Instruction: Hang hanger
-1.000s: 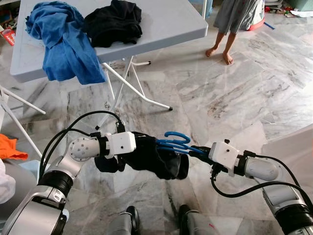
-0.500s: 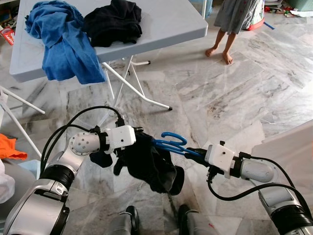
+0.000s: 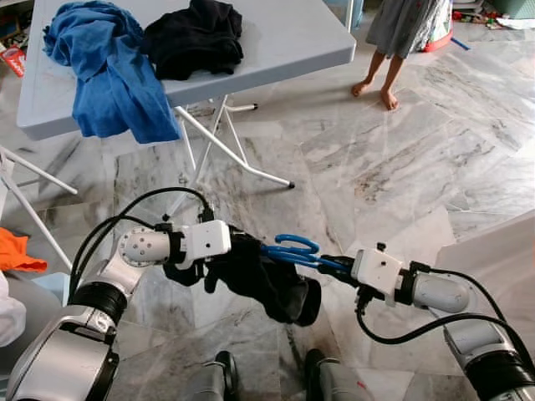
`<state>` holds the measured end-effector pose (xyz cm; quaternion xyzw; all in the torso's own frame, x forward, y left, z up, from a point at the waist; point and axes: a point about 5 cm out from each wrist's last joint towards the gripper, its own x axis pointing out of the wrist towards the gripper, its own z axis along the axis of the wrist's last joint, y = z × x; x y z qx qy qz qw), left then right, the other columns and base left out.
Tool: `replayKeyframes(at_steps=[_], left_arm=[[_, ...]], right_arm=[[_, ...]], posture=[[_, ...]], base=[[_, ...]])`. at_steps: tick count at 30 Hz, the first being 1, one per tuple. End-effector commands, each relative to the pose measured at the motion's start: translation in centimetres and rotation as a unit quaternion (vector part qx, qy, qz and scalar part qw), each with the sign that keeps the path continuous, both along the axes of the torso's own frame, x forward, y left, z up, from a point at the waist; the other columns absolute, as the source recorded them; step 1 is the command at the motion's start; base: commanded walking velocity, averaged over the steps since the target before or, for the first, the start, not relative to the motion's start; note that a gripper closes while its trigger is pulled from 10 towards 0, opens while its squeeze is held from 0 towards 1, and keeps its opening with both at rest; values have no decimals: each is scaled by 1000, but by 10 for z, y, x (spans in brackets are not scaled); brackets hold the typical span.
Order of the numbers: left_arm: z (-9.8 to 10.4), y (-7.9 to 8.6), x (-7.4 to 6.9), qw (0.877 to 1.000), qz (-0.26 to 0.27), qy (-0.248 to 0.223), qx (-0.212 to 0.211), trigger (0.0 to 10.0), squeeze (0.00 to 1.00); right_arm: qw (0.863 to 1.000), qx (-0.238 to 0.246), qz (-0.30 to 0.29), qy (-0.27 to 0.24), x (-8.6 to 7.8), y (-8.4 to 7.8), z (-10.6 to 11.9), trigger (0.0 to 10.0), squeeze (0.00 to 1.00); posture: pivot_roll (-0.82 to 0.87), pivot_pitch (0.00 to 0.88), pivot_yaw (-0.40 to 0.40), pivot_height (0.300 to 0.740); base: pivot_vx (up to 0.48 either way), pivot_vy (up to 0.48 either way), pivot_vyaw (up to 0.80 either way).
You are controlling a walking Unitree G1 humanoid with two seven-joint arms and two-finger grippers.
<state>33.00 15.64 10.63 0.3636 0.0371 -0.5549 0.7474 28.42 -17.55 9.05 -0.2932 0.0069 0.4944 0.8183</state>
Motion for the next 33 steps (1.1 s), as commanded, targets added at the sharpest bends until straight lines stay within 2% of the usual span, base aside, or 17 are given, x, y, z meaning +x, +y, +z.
replayKeyframes(at_steps=[1,12,23,24,27,33], left_arm=[[-17,1,-10,999,-14,43,21,0,0],[-23,2,-15,998,-23,59,24,0,0],[-25,8,-15,998,-3,53,27,0,0],[-26,9,-15,998,5,53,28,0,0],[-28,10,-15,998,14,50,32,0,0],[-34,17,-15,997,43,51,50,0,0]], right_arm=[[998,42,14,-48,3,10,16,10000,0],[998,30,23,-44,4,8,17,10000,0],[1000,8,10,-10,8,8,12,10000,4],[1000,8,13,-6,7,9,11,10000,1000],[1000,8,21,8,6,9,10,10000,1000],[998,-43,40,1,5,-2,13,10000,1000]], posture=[[-125,263,55,740],[-123,265,54,740],[-117,263,52,740],[-119,261,52,740],[-119,260,49,740],[-123,259,48,740]], base=[[0,0,0],[0,0,0],[0,0,0],[0,0,0],[0,0,0],[0,0,0]])
